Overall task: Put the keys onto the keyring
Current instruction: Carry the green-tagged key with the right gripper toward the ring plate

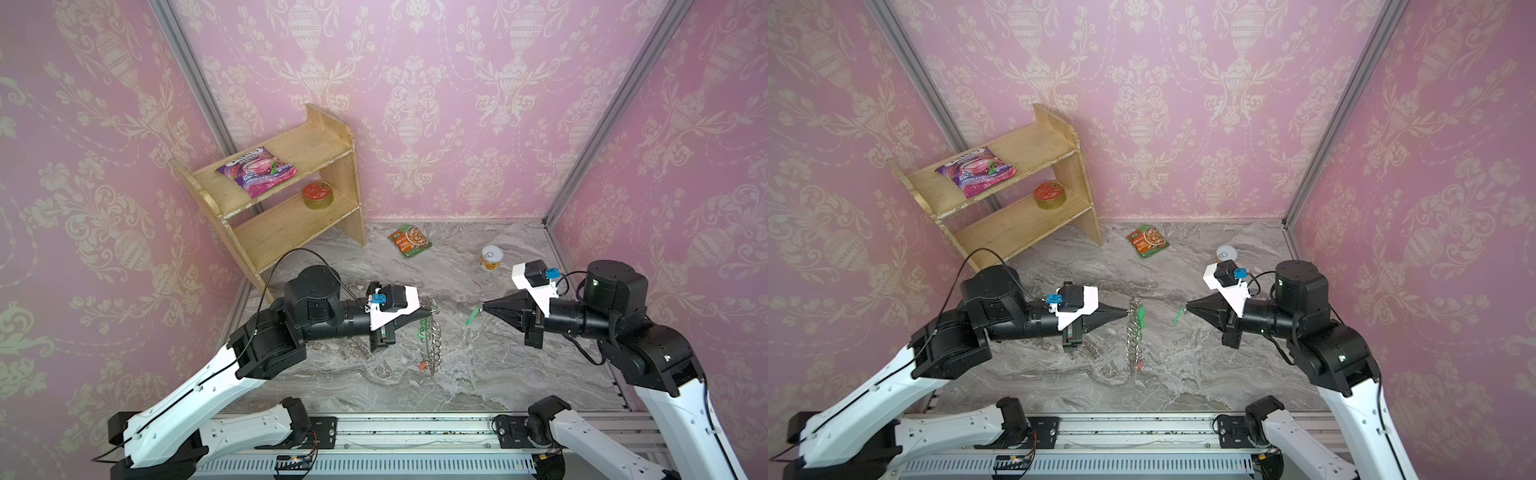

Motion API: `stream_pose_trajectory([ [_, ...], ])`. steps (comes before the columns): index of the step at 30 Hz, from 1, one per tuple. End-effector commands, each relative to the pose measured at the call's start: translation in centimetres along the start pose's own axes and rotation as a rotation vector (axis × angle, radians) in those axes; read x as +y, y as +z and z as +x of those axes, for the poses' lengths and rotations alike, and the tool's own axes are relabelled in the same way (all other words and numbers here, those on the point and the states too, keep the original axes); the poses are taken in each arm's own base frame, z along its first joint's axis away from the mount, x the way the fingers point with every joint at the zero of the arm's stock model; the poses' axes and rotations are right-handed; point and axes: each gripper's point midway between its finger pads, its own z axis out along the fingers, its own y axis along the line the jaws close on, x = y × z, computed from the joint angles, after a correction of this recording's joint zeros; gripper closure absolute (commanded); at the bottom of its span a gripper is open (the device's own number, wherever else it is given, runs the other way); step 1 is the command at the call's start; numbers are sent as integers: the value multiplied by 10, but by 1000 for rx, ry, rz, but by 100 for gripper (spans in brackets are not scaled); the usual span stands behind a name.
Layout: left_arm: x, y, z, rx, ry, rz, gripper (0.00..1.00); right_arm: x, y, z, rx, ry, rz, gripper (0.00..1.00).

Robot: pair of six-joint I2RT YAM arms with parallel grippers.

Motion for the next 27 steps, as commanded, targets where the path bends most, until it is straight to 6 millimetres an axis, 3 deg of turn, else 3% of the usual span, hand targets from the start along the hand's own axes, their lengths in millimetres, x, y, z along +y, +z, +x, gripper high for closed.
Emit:
stream_pose_trajectory([
  [1,-4,-6,-17,-16,69,42,100,36,-13,-17,-47,-105,-143,100],
  [9,-5,10,-24,1,152,68,100,55,-23,-32,-72,-202,-183,100],
  [17,-2,24,-32,-7,195,63,100,57,-15,-35,-50,-213,-191,100],
  [27,-11,24,-37,-40,276,52,100,54,-16,-45,-141,-233,-132,100],
])
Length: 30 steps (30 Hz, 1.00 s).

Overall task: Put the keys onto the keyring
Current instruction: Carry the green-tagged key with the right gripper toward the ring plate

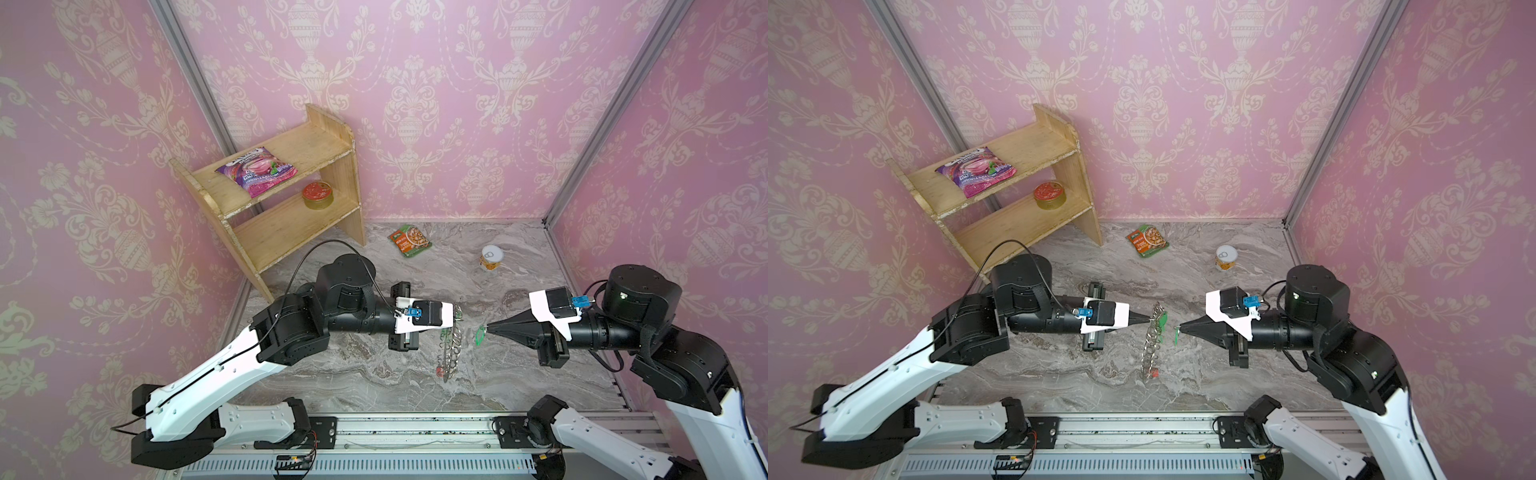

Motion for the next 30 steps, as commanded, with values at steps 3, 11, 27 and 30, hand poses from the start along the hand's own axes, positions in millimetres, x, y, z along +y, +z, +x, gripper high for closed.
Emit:
stream_pose_trajectory([
  [3,11,-10,-25,-90,75,-72,100,-6,-6,-15,-82,-8,74,100],
  [11,18,-10,-28,-121,19,-119,100,-12,-3,-17,-125,14,116,100],
  [27,28,-3,-30,-176,-88,-170,100,-16,9,-17,-132,-21,152,100],
  [30,27,-3,-31,-179,-89,-165,100,-18,10,-17,-130,-24,158,100],
])
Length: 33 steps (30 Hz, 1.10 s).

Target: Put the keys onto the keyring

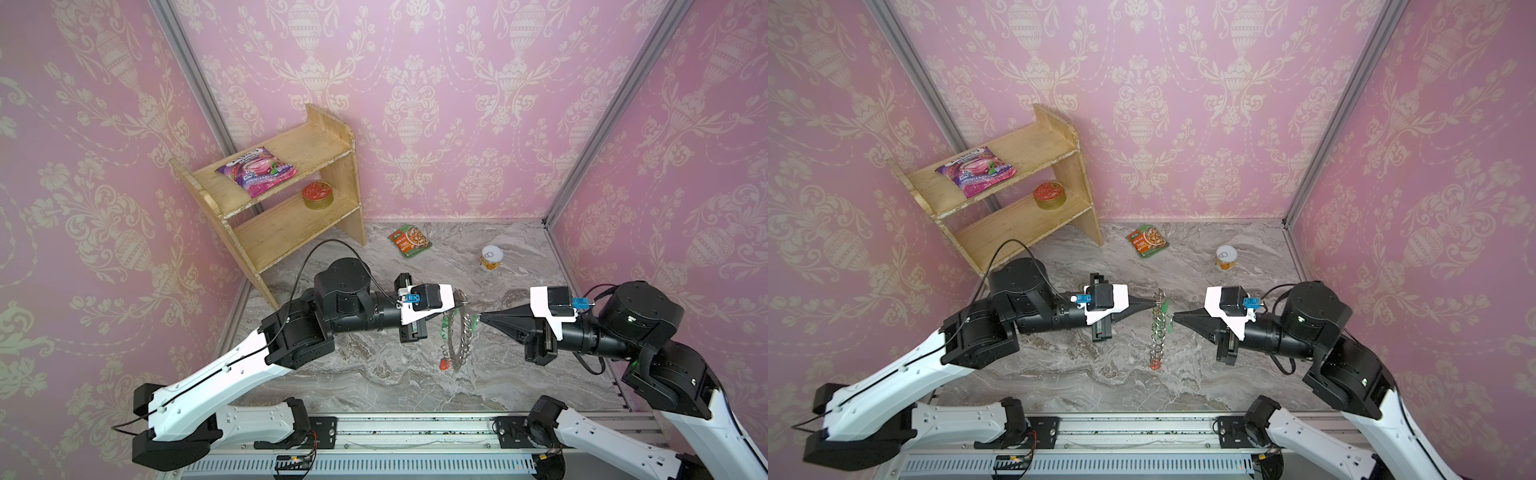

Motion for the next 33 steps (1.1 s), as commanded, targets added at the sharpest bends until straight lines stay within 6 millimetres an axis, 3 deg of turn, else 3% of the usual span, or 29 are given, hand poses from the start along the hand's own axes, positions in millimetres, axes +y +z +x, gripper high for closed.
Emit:
stream_pose_trajectory([
  [1,3,-7,-19,-69,-4,-30,100,-6,2,-7,-21,-21,32,100],
  [33,-8,-7,-20,-75,-1,22,100,-13,0,-14,-24,-32,77,100],
])
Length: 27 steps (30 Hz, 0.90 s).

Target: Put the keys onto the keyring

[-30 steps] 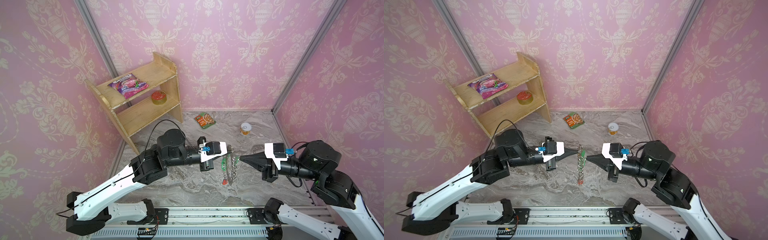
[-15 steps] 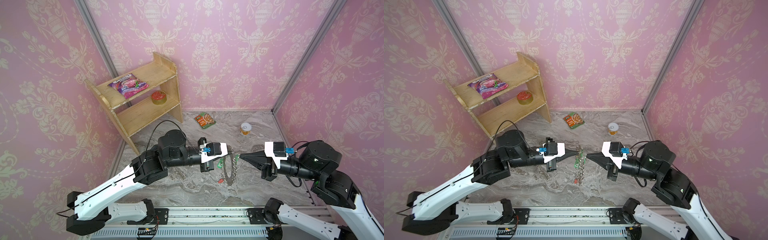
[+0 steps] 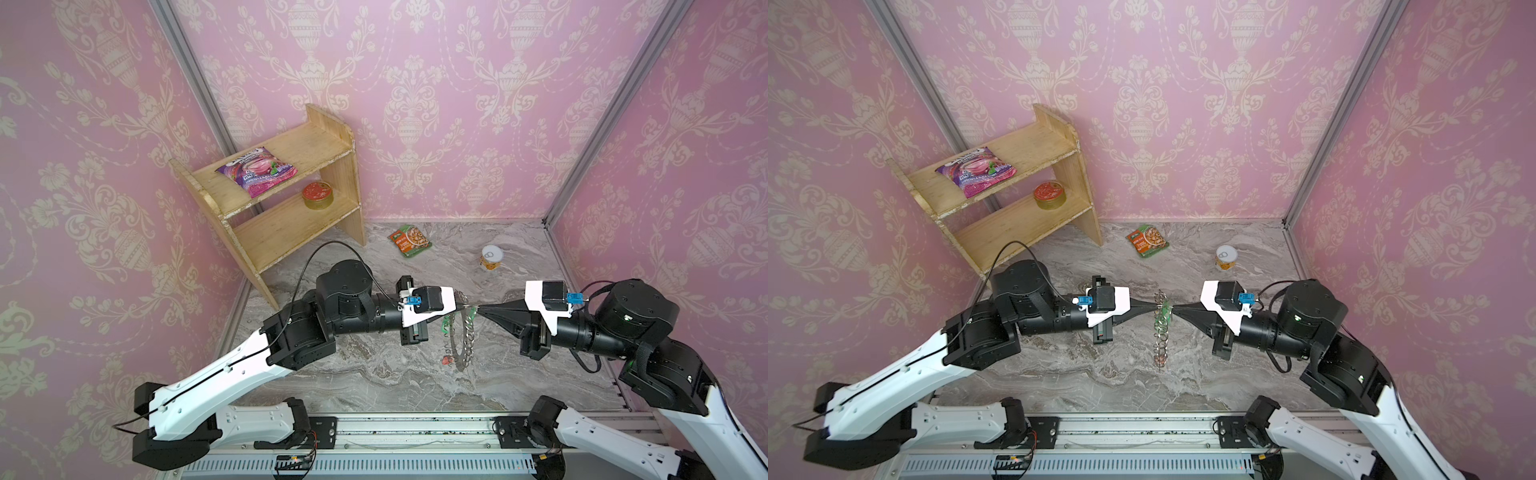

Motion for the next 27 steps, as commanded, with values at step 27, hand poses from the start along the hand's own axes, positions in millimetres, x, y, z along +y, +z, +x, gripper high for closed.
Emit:
stream_pose_trajectory([
  [27,-9,-8,-23,-72,6,36,100,-7,0,-15,-14,-19,32,100],
])
